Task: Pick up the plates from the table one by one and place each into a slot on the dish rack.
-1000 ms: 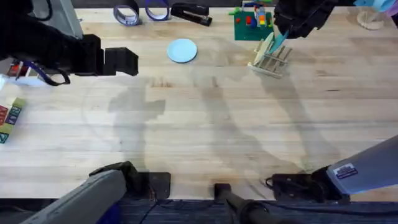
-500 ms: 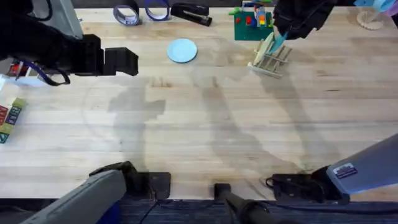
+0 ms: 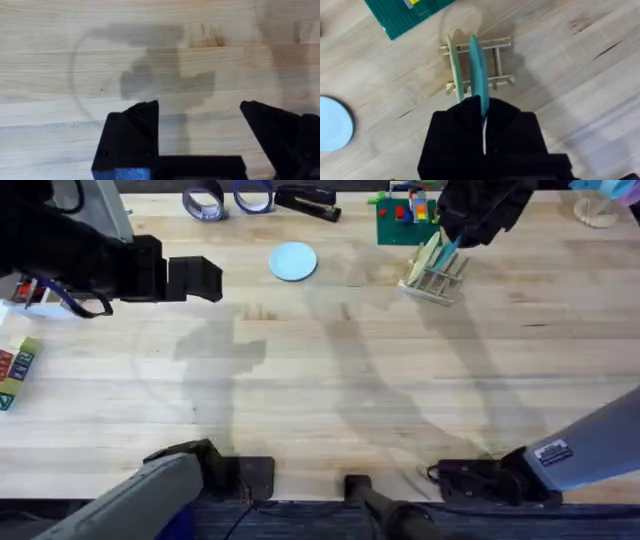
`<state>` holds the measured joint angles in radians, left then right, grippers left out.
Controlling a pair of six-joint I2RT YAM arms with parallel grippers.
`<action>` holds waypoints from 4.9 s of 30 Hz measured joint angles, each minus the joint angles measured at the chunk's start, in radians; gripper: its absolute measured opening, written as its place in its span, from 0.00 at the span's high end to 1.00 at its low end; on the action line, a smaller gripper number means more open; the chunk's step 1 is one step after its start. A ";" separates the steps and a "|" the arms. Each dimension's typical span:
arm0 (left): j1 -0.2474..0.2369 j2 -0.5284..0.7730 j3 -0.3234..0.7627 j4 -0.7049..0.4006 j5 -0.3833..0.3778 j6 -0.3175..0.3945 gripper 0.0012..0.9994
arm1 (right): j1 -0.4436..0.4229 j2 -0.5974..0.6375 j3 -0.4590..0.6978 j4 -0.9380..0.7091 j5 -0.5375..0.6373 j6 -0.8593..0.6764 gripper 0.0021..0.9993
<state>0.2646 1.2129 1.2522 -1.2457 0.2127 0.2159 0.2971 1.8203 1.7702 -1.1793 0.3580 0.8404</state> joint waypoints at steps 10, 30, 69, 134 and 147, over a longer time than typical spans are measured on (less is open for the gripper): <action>0.000 0.000 0.000 0.000 0.000 0.000 0.01 | 0.000 0.058 0.000 0.006 0.000 0.000 0.97; 0.000 0.000 0.000 0.000 0.000 0.000 0.01 | 0.000 0.058 0.000 0.055 0.000 -0.015 0.97; 0.000 0.000 0.000 0.000 0.000 0.000 0.01 | -0.014 0.106 0.000 0.053 -0.019 -0.019 0.87; 0.000 0.000 0.000 0.102 0.354 -0.009 0.55 | -0.014 -0.076 0.002 0.285 -0.694 -0.661 0.01; -0.005 0.087 0.000 0.232 0.493 -0.205 0.96 | -0.014 -0.076 0.002 0.289 -0.715 -0.592 0.01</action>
<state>0.2596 1.3001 1.2526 -1.0141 0.7060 0.0109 0.2829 1.7439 1.7718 -0.8906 -0.3573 0.2480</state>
